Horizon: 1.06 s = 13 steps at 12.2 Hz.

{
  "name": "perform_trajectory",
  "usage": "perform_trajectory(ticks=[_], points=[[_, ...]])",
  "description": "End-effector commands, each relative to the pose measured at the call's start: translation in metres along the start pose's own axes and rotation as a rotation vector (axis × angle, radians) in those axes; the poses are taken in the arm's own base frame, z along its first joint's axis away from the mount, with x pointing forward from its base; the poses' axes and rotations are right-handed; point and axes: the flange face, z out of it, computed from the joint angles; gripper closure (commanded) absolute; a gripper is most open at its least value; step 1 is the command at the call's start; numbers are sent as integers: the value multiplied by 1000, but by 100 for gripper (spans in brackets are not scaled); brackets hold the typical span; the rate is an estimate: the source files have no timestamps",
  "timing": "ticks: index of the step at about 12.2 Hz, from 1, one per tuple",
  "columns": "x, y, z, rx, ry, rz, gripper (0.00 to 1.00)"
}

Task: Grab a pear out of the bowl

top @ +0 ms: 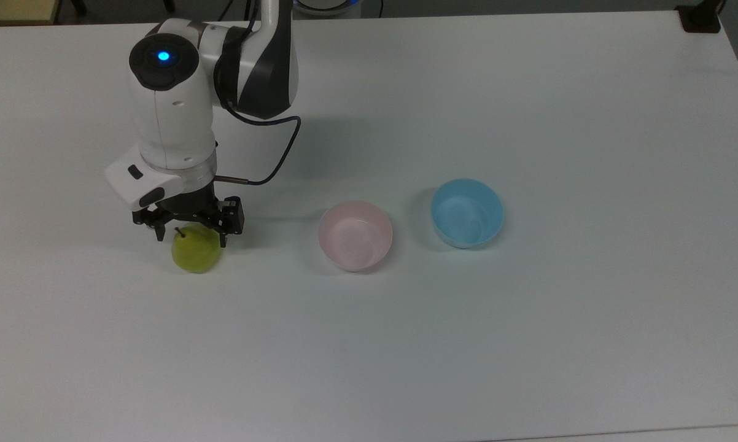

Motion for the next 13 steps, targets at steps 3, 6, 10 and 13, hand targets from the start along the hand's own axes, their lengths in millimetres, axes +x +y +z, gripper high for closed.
perform_trajectory(ticks=[3,6,10,13], points=[[-4,-23,-68,1,-28,-33,0],[-11,-56,-122,11,-70,-40,0],[-39,-106,-215,13,-127,-8,0],[-57,-118,-255,24,-155,18,0]])
